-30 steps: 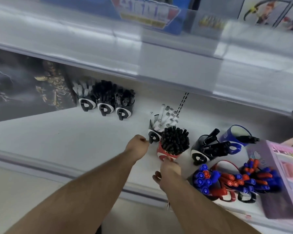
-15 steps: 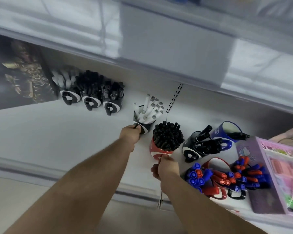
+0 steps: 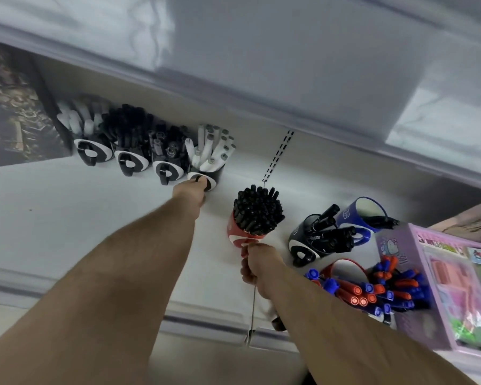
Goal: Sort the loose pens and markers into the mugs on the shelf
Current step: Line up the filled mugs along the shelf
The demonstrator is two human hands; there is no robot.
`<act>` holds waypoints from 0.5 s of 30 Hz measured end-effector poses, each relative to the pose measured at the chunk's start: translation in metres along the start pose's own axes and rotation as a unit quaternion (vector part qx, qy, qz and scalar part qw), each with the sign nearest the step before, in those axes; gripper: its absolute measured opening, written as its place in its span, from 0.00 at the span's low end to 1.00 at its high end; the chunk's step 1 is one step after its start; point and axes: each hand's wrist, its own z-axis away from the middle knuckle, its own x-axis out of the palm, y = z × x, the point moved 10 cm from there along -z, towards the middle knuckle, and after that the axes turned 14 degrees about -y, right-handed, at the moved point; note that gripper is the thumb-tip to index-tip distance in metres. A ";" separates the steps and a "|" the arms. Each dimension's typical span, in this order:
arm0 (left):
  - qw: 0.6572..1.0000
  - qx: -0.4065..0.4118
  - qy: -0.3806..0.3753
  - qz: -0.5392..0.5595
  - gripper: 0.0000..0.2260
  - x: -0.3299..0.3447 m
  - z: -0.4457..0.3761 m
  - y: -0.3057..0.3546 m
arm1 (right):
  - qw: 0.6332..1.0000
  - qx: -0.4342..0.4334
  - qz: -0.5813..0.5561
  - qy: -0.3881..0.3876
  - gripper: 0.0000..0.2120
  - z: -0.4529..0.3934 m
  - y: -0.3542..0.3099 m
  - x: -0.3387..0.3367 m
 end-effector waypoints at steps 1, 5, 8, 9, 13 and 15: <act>1.000 -0.005 0.002 -0.008 0.10 0.000 -0.003 0.001 | 1.000 0.005 0.008 -0.001 0.16 0.000 -0.001 0.000; 0.998 -0.044 -0.022 -0.032 0.12 0.010 -0.004 0.002 | 1.000 0.008 0.014 0.002 0.15 -0.008 -0.001 -0.006; 0.997 -0.056 -0.044 -0.042 0.14 0.015 -0.004 0.003 | 1.000 0.006 -0.008 -0.006 0.14 -0.009 0.003 -0.005; 0.996 -0.054 -0.053 -0.038 0.12 0.017 -0.005 0.003 | 1.000 0.003 -0.016 -0.008 0.14 -0.007 0.002 -0.005; 0.997 -0.040 -0.071 -0.018 0.07 0.022 -0.004 0.004 | 1.000 -0.007 -0.012 -0.004 0.14 -0.009 0.000 -0.010; 0.997 -0.030 -0.078 0.000 0.07 0.023 0.000 0.003 | 1.000 -0.019 -0.001 0.007 0.13 -0.009 -0.004 -0.014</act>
